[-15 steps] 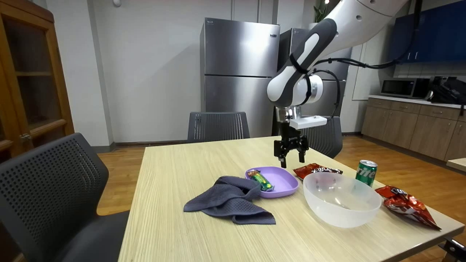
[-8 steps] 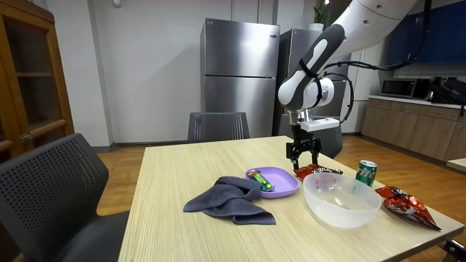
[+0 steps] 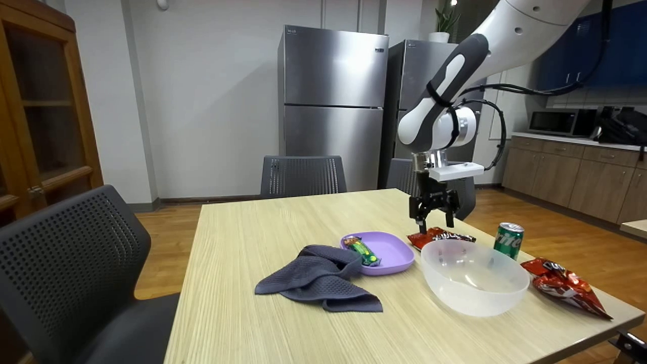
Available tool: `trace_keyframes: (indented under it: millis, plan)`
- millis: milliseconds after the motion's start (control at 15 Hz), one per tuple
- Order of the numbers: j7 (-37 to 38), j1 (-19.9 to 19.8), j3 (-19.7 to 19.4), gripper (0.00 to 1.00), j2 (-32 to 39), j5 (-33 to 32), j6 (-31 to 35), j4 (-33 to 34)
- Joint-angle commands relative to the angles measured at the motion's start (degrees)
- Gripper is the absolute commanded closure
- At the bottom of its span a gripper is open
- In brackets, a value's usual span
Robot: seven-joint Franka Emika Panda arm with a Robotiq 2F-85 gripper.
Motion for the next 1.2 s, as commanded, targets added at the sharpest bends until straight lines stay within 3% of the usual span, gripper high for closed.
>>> trace_keyframes:
  millis: [0,1133]
  plan:
    - [1.5,-0.9,-0.1,0.0,-2.0,0.5,-0.7,-1.4]
    - [2.0,-2.5,-0.3,0.0,1.7,1.2,-0.5,1.4]
